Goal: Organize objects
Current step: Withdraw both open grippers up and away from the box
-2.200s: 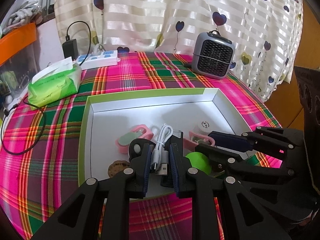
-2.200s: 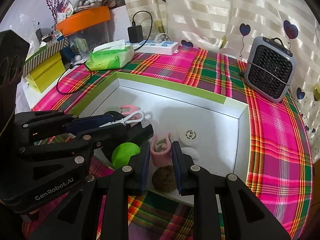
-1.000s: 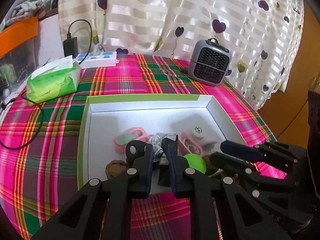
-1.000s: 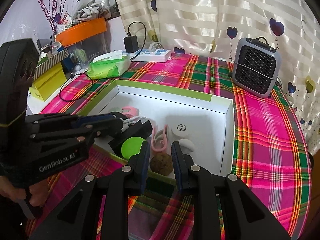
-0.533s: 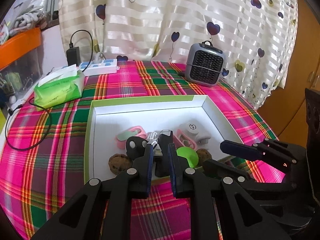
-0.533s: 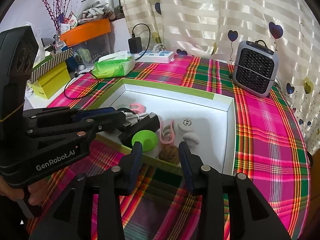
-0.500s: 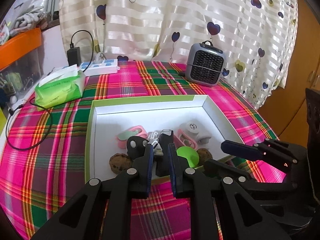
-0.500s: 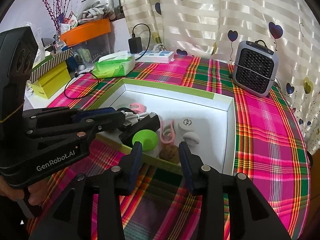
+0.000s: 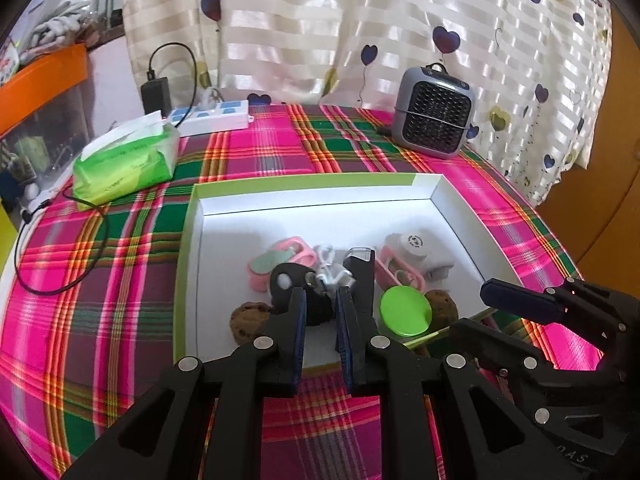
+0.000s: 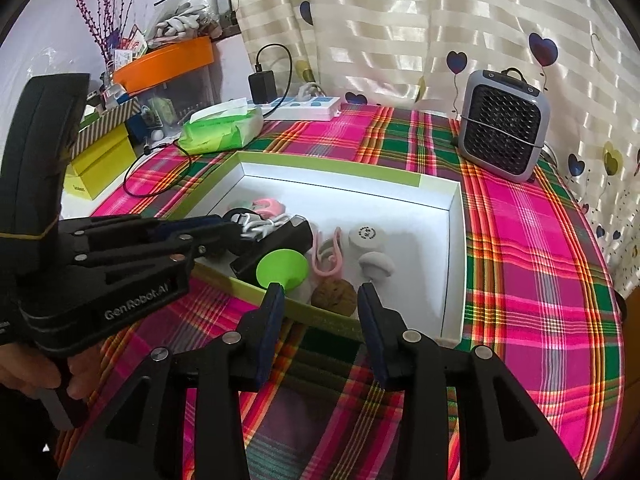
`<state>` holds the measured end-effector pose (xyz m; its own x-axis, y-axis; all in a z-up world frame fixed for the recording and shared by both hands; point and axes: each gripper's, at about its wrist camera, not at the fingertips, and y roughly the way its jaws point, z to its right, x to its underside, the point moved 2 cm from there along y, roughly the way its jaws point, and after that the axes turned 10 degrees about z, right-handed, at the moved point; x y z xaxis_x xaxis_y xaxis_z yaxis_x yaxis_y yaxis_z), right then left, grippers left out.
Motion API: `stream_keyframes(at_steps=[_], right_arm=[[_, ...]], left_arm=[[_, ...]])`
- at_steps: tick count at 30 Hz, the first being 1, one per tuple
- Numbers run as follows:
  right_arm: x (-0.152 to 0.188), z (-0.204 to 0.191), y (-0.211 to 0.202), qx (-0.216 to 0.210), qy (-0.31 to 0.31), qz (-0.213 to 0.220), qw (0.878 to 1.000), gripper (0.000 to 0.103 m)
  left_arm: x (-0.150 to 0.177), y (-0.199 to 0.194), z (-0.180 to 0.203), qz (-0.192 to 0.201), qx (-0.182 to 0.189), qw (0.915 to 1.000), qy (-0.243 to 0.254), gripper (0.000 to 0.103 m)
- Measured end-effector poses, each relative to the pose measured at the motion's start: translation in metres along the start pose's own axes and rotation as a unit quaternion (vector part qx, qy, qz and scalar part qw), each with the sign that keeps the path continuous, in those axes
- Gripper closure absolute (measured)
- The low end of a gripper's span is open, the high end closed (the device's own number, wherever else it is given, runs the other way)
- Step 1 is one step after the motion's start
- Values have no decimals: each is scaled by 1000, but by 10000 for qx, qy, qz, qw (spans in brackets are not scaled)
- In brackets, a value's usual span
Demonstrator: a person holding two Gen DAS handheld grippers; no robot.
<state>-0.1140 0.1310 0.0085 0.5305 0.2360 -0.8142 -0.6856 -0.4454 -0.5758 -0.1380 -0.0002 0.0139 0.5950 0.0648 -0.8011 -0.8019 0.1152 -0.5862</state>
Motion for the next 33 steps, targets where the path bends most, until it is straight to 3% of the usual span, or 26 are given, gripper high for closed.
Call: stream_keyframes(at_steps=[20, 23, 33], right_arm=[[8, -12, -18, -40, -36, 118, 9999, 62], [11, -14, -19, -50, -42, 114, 9999, 55], [20, -15, -13, -6, 41, -25, 10000, 53]], left_arm=[[17, -42, 3, 149, -58, 9999, -50, 89], [22, -44, 5, 121, -107, 9999, -25, 89], [35, -35, 6, -111, -26, 9999, -82, 82]])
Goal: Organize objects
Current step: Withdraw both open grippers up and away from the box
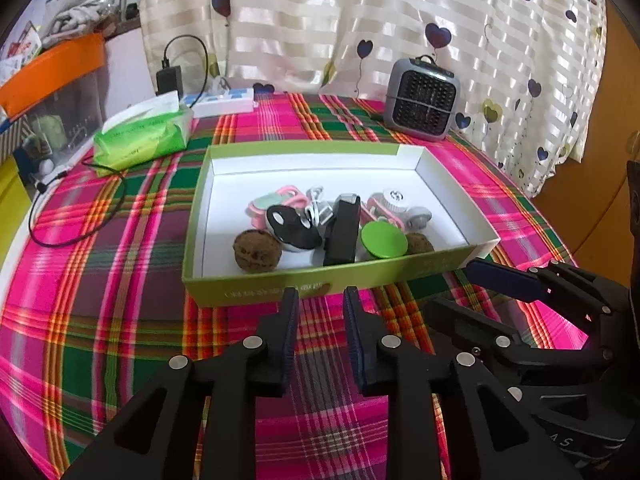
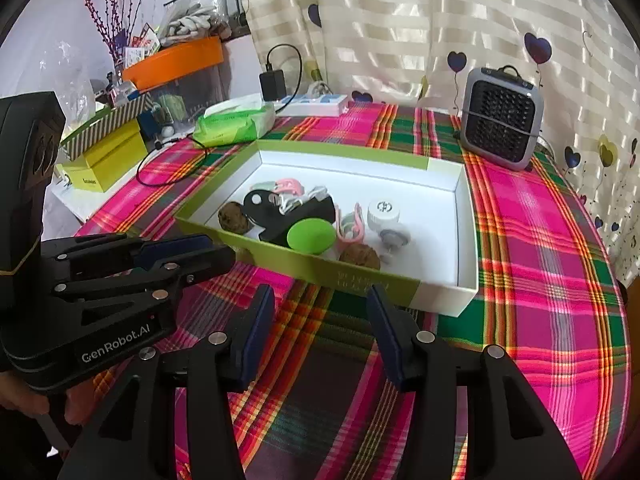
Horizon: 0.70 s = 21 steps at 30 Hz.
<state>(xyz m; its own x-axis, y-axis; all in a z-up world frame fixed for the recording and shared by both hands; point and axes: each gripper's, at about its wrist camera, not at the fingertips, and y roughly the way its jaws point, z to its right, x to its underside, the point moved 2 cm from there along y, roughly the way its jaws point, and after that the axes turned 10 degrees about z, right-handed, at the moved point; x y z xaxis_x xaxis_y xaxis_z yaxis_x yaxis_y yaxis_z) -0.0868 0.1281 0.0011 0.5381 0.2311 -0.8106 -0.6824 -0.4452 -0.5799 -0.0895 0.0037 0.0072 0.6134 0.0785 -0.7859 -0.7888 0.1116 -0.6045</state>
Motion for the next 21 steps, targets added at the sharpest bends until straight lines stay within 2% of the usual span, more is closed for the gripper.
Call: stream_keyframes(at_steps=[11, 21], right_arm=[[7, 7, 18, 173, 80, -359, 9992, 53], [9, 9, 30, 367, 62, -488, 9981, 53]], left_arm=[[10, 18, 3, -303, -10, 9995, 20, 81], [10, 20, 5, -226, -156, 9995, 182, 81]])
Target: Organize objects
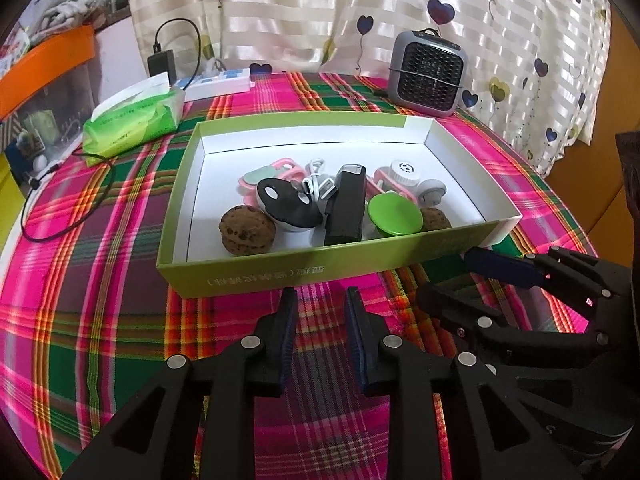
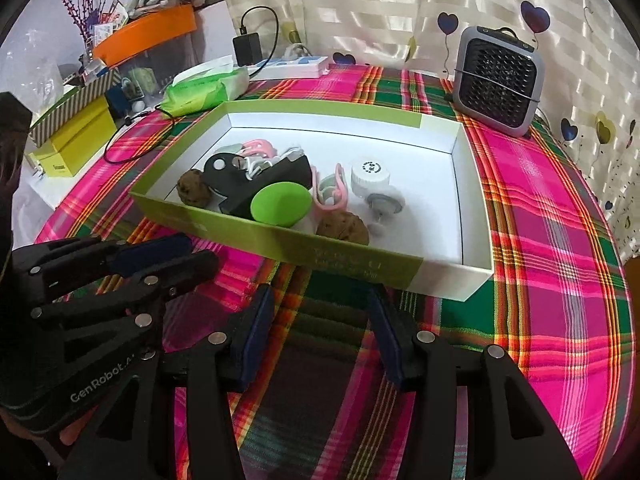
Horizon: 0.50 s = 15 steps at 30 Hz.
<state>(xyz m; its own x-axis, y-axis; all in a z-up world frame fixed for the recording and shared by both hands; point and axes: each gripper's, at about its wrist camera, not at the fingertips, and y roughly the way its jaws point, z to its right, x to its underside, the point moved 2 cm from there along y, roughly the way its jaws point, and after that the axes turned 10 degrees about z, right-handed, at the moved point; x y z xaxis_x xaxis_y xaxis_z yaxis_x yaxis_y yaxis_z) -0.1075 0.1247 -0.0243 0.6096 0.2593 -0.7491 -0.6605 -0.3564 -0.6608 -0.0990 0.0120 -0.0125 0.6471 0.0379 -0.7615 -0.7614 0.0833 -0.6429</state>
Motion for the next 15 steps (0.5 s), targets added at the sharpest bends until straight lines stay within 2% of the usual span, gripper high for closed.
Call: stream_keyframes(at_steps=[15], right_arm=[[-1, -2, 3, 194, -79, -6, 9998, 53]], left_arm=[[-1, 2, 0, -6, -218, 9998, 46, 81]])
